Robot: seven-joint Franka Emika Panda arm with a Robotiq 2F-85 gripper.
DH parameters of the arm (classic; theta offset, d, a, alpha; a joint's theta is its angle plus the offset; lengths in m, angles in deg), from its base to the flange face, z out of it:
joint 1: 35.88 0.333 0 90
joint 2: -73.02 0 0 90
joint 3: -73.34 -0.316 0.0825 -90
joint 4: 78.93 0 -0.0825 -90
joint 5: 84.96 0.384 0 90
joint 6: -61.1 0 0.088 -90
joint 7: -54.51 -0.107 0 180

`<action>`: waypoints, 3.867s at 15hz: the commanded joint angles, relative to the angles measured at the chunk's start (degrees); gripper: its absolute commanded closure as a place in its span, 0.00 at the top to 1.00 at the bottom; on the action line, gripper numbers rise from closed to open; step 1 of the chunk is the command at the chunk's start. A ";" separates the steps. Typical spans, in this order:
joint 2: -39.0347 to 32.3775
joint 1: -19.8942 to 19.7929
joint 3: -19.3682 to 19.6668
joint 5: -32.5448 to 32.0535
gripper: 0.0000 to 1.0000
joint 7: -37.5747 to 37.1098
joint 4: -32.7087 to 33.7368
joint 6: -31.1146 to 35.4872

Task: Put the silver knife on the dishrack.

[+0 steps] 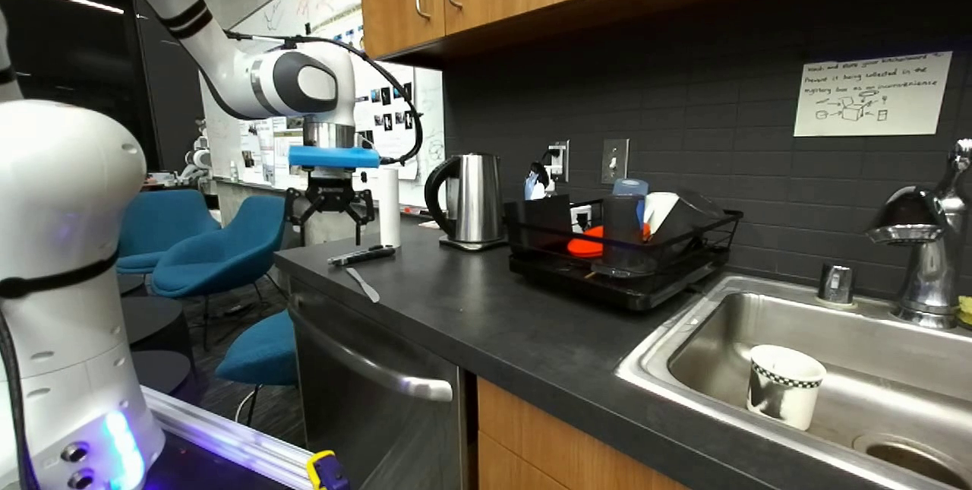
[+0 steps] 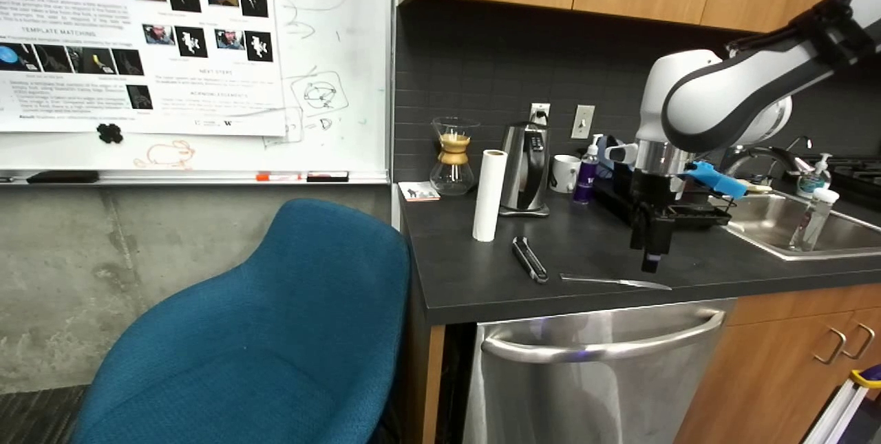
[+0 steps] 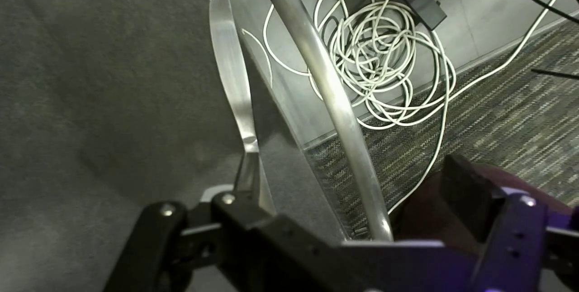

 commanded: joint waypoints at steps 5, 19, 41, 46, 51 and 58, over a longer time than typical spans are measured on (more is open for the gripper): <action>-7.18 -0.46 -1.38 0.55 1.00 5.95 2.59 7.48; -17.04 -0.34 -5.44 7.92 1.00 13.90 5.65 15.18; -24.31 -3.38 -9.42 2.59 0.68 13.58 11.06 17.06; -24.10 -3.94 -9.37 2.26 0.31 13.57 12.03 17.08; -23.25 -4.01 -9.38 2.28 0.01 13.01 11.69 16.84; -19.41 -4.41 -9.19 3.79 0.05 12.05 10.63 16.16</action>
